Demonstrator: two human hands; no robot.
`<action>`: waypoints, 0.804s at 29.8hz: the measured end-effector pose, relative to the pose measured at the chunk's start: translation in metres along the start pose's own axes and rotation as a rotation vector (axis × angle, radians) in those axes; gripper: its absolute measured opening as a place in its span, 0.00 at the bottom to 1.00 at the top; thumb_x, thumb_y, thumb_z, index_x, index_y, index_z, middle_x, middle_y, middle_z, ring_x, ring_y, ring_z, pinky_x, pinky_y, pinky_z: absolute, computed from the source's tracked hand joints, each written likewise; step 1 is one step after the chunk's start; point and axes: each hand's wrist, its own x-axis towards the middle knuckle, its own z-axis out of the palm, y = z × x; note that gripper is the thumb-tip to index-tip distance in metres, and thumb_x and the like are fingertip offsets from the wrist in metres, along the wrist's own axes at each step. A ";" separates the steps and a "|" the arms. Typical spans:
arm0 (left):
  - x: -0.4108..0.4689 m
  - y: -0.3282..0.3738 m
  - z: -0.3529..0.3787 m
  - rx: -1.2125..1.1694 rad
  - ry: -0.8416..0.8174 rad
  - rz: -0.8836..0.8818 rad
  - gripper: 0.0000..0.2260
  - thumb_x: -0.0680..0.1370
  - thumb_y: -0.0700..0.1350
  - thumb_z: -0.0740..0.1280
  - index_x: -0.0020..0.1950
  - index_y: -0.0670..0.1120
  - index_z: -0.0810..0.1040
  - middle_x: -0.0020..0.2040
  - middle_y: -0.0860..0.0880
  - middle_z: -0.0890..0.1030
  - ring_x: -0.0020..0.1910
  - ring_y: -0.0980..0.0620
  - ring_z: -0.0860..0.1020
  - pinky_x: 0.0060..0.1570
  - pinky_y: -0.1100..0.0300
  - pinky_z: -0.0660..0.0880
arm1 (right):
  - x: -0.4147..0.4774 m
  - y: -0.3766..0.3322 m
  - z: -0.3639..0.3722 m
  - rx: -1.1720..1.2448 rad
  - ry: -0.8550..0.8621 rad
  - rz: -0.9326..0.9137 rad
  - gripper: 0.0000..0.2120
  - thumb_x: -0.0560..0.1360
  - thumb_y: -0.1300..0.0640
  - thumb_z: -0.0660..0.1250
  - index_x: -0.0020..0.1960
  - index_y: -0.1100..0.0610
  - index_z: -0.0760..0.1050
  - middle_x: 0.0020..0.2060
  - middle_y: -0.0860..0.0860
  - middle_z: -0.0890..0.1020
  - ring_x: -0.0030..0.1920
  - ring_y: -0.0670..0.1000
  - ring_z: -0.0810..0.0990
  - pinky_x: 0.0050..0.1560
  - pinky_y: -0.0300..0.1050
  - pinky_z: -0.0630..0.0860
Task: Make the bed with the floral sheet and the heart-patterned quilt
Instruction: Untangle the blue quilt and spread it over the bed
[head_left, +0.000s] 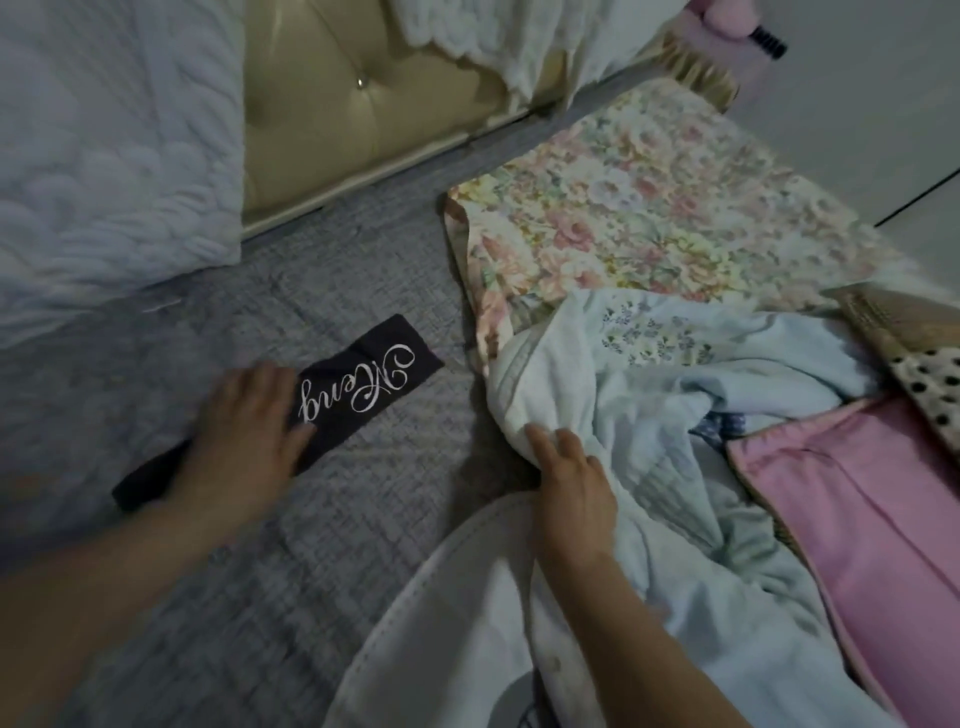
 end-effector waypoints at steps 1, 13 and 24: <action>-0.021 0.063 0.016 -0.183 -0.010 0.095 0.28 0.82 0.56 0.52 0.76 0.40 0.63 0.73 0.37 0.68 0.69 0.34 0.67 0.68 0.39 0.65 | -0.013 0.008 -0.013 0.079 0.088 -0.015 0.28 0.74 0.66 0.57 0.71 0.48 0.70 0.63 0.52 0.75 0.49 0.59 0.77 0.45 0.52 0.75; -0.061 0.254 0.057 -0.449 0.230 -0.003 0.14 0.77 0.53 0.67 0.60 0.50 0.76 0.52 0.45 0.74 0.54 0.42 0.73 0.52 0.49 0.72 | -0.060 0.069 -0.021 0.351 0.282 -0.035 0.02 0.72 0.55 0.72 0.45 0.49 0.81 0.37 0.49 0.76 0.29 0.52 0.76 0.26 0.41 0.64; -0.076 0.328 0.030 -0.892 0.283 -0.163 0.10 0.82 0.48 0.62 0.58 0.49 0.81 0.54 0.50 0.80 0.52 0.53 0.78 0.43 0.72 0.70 | -0.076 0.140 -0.101 1.148 0.154 0.286 0.09 0.75 0.49 0.66 0.38 0.44 0.82 0.38 0.39 0.83 0.42 0.40 0.79 0.46 0.46 0.76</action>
